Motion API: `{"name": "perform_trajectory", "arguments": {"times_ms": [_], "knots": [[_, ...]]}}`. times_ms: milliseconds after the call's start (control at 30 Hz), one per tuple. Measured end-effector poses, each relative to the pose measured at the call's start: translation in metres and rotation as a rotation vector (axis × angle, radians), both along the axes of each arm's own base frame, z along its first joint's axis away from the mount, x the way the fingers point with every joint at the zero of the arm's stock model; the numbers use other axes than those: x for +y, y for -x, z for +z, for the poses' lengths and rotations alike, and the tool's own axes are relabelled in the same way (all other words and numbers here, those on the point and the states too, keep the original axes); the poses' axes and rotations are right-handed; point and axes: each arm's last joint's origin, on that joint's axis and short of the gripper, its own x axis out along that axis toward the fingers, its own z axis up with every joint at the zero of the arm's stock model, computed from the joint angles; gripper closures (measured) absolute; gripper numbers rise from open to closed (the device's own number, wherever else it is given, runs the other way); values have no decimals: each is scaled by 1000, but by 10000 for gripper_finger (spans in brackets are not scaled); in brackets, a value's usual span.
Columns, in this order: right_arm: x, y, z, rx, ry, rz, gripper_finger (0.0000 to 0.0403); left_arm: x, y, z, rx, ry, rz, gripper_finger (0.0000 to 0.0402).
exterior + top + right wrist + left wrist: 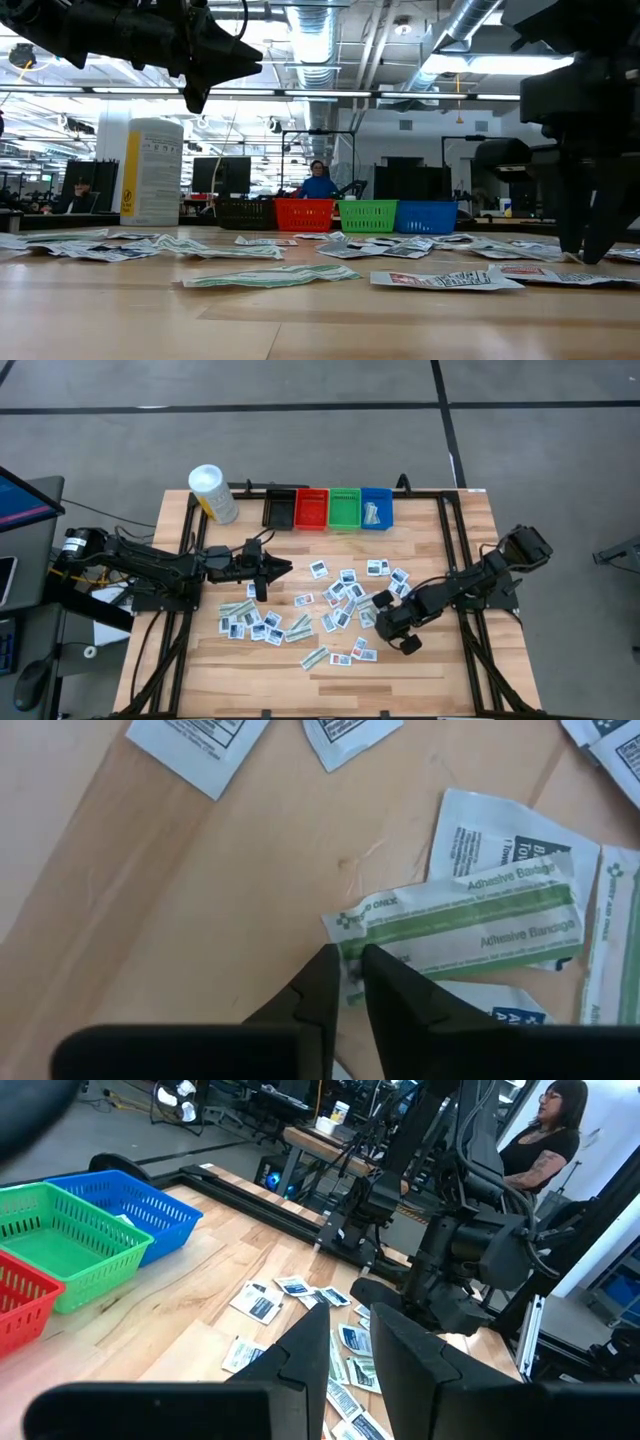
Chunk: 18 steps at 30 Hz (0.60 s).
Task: Pick & Place First Aid Supplies
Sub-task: Put the bandage pack into the blue bin
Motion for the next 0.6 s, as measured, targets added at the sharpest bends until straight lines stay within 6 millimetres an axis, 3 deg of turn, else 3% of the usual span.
{"name": "perform_trajectory", "arguments": {"times_ms": [600], "knots": [[1, -6, 17, -15, 48, -61, 401, 0, 0, 0, 0, 0, 0, 325]]}}
